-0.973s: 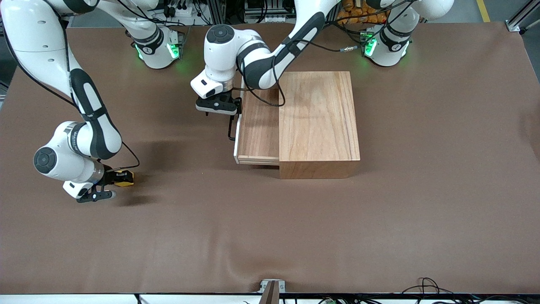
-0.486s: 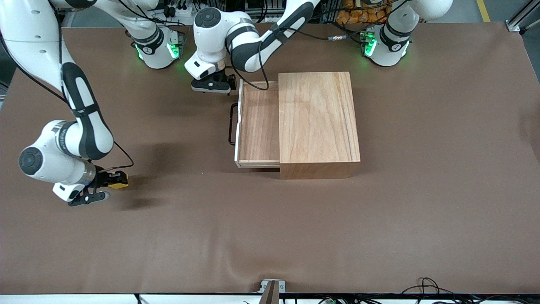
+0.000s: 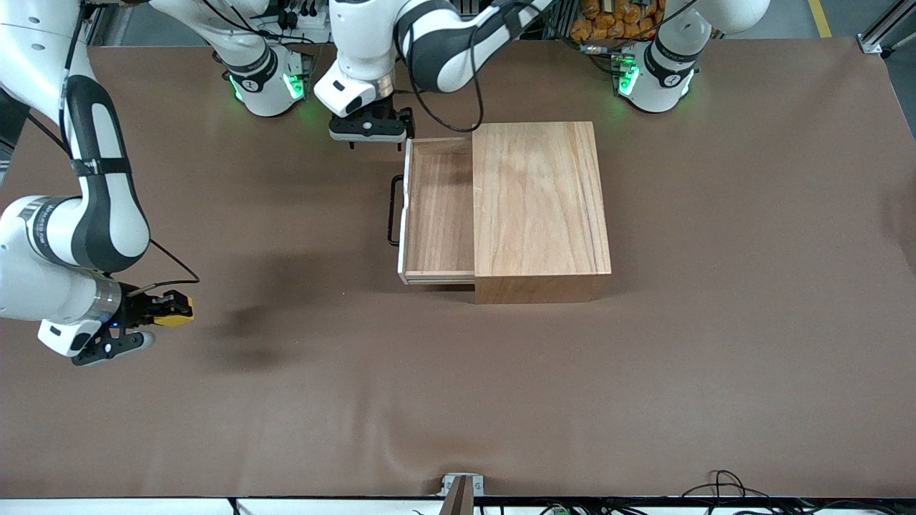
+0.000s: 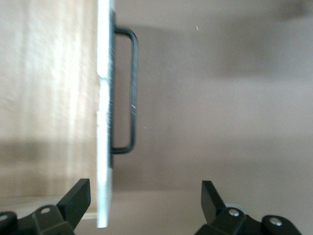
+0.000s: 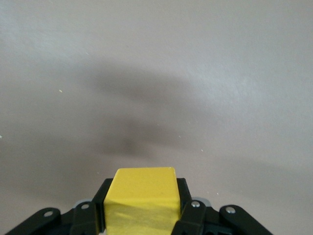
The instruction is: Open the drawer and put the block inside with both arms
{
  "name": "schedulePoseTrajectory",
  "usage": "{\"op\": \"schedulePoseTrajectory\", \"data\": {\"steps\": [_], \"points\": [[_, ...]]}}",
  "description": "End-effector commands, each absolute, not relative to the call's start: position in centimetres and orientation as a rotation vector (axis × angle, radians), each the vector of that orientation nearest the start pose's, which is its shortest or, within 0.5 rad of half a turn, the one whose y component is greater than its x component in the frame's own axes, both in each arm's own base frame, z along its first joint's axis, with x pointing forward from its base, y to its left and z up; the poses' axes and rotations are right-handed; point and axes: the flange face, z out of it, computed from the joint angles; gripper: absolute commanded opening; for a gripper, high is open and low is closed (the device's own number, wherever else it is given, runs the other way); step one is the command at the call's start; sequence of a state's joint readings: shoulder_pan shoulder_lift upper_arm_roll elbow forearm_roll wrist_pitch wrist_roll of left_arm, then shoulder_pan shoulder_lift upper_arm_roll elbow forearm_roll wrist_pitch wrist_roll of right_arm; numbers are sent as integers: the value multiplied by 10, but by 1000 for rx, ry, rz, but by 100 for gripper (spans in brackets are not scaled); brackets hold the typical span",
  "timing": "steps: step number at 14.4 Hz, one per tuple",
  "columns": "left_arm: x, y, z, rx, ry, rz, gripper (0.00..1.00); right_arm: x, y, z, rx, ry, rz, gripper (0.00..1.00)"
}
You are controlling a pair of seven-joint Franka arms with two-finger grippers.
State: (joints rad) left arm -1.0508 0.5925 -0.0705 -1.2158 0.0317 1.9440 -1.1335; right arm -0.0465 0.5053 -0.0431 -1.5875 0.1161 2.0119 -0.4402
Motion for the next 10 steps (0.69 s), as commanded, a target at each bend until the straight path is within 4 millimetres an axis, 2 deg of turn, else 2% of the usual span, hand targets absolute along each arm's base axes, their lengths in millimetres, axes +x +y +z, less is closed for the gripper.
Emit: {"op": "schedulePoseTrajectory", "data": {"steps": [1, 2, 4, 5, 8, 10], "points": [[370, -616, 488, -3260, -14, -78, 100, 682, -37, 351, -2982, -487, 77, 17], [389, -597, 502, -3254, -36, -83, 100, 683, -34, 357, -2978, -495, 86, 17], [408, -570, 528, -3249, 2, -110, 100, 684, -27, 366, -2965, -500, 119, 17], [422, -553, 535, -3236, 2, -114, 100, 683, -22, 368, -2951, -485, 135, 17], [468, -487, 562, -3205, 26, -96, 100, 677, 31, 366, -2836, -489, 185, 17], [496, -441, 578, -3193, 57, -77, 100, 670, 82, 384, -2829, -468, 192, 17]]}}
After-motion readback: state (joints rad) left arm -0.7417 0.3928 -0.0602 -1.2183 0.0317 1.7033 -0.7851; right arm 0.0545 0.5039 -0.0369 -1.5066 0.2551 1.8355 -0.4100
